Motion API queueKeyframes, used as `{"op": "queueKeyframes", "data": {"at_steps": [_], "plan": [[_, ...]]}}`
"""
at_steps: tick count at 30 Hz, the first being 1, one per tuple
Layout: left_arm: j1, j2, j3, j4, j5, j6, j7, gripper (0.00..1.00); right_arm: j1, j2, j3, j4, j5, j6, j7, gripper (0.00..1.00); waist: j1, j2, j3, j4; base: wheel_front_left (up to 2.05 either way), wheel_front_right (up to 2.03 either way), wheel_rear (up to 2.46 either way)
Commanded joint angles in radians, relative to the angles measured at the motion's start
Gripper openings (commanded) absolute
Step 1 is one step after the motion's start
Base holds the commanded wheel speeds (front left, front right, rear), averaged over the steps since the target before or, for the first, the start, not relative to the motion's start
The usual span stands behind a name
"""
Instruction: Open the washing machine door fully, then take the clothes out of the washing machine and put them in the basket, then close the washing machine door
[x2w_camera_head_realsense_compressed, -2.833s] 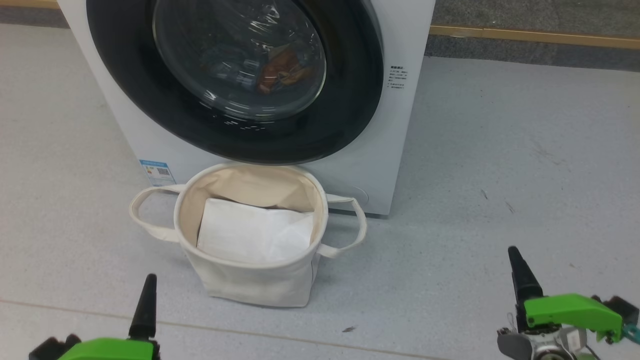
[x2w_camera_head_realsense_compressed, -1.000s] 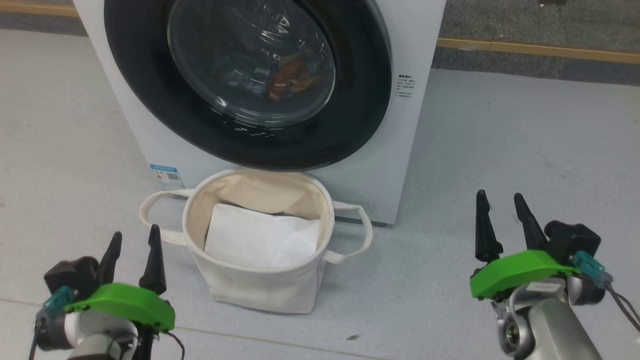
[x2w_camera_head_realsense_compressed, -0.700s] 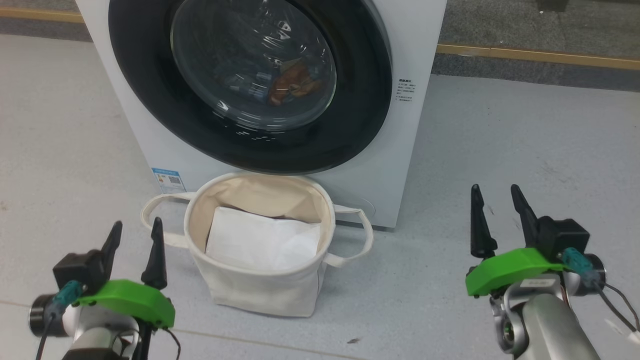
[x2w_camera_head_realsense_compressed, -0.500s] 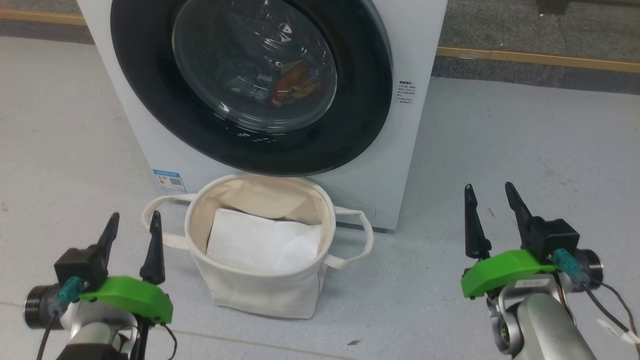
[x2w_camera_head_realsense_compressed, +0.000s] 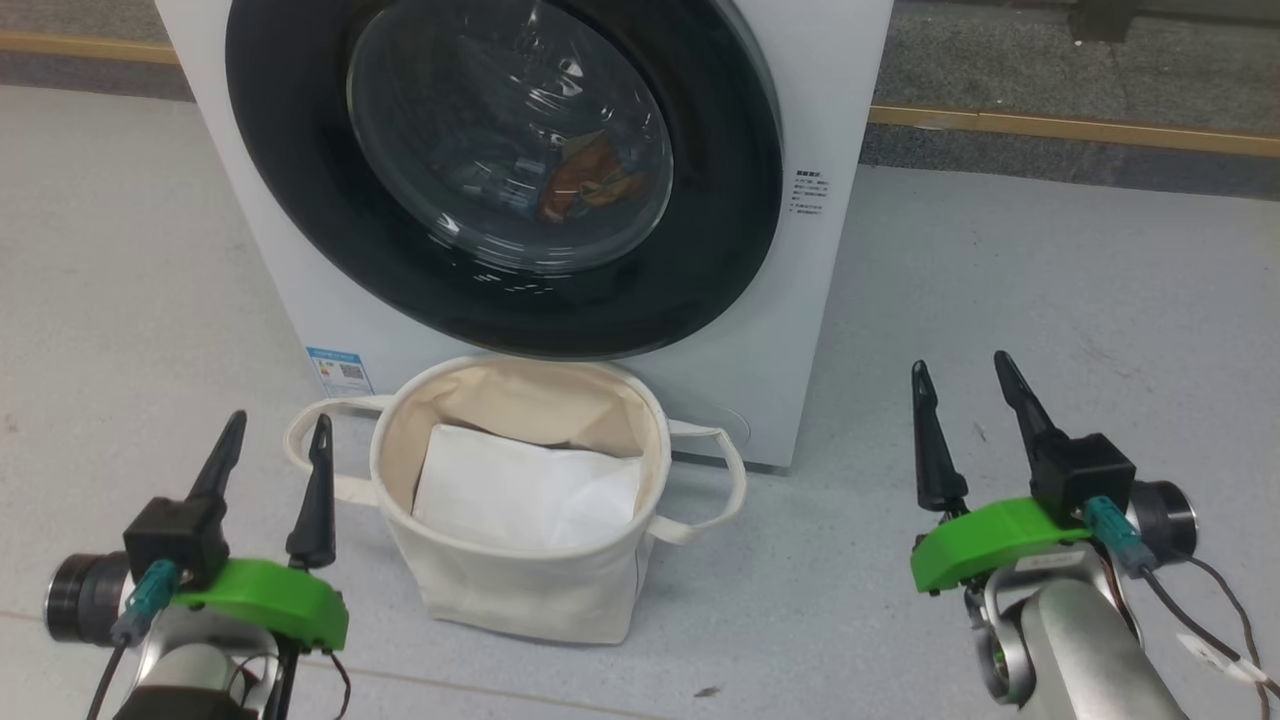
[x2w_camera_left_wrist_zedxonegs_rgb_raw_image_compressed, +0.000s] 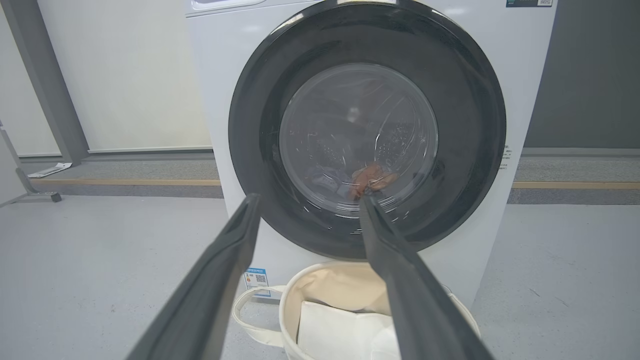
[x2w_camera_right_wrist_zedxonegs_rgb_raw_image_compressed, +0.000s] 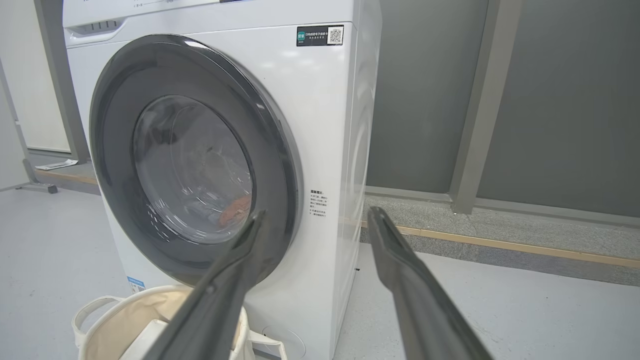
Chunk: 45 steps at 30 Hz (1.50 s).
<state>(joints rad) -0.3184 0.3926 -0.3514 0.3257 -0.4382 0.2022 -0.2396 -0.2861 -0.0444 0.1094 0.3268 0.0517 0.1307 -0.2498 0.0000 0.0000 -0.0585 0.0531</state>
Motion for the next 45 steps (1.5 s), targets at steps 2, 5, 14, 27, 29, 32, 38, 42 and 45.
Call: {"op": "queueKeyframes", "data": {"at_steps": [2,5,14,27,29,32,38,42,45], "plan": [[-0.066,0.042,0.043,-0.033,0.005,0.001,-0.011,1.0,-0.045,-0.006,0.011,-0.025,-0.002,0.0,-0.012,1.0,0.0001,0.0,0.001,-0.001,0.0,0.0,0.0],[-0.062,0.041,0.044,-0.036,-0.001,-0.002,-0.012,1.0,-0.04,-0.006,0.002,-0.017,0.004,0.0,-0.012,1.0,0.0001,0.0,0.003,-0.002,0.0,0.0,0.0],[-0.049,0.038,0.039,-0.041,-0.023,-0.016,-0.004,1.0,-0.029,-0.006,0.003,-0.023,0.063,0.0,-0.012,1.0,0.0001,0.0,0.006,-0.005,0.0,0.0,0.0],[-0.038,0.052,0.046,-0.051,-0.034,-0.016,-0.007,1.0,-0.027,-0.006,-0.001,-0.022,0.123,0.0,-0.012,1.0,0.0001,0.0,0.012,-0.005,0.0,0.0,0.0],[-0.037,0.056,0.044,-0.054,-0.034,-0.018,-0.007,1.0,-0.026,-0.006,0.002,-0.02,0.135,0.0,-0.012,1.0,0.0001,0.0,0.012,-0.004,0.0,0.0,0.0],[-0.035,0.067,0.039,-0.063,-0.03,-0.024,-0.007,1.0,-0.026,-0.006,0.003,-0.018,0.143,0.0,-0.012,1.0,0.0001,0.0,0.012,-0.003,0.0,0.0,0.0],[-0.029,0.094,0.029,-0.082,-0.035,-0.051,0.005,1.0,-0.035,-0.006,0.021,-0.004,0.192,0.0,-0.012,1.0,0.0001,0.0,0.018,-0.001,0.0,0.0,0.0],[-0.022,0.108,0.041,-0.09,-0.047,-0.053,0.008,1.0,-0.049,-0.017,0.007,-0.003,0.223,0.0,-0.012,1.0,0.0,0.0,0.024,0.002,0.0,0.0,0.0],[-0.017,0.117,0.054,-0.093,-0.057,-0.048,0.007,1.0,-0.057,-0.03,-0.001,-0.001,0.254,0.0,-0.012,1.0,0.0,0.0,0.032,0.006,0.0,0.0,0.0]]}}
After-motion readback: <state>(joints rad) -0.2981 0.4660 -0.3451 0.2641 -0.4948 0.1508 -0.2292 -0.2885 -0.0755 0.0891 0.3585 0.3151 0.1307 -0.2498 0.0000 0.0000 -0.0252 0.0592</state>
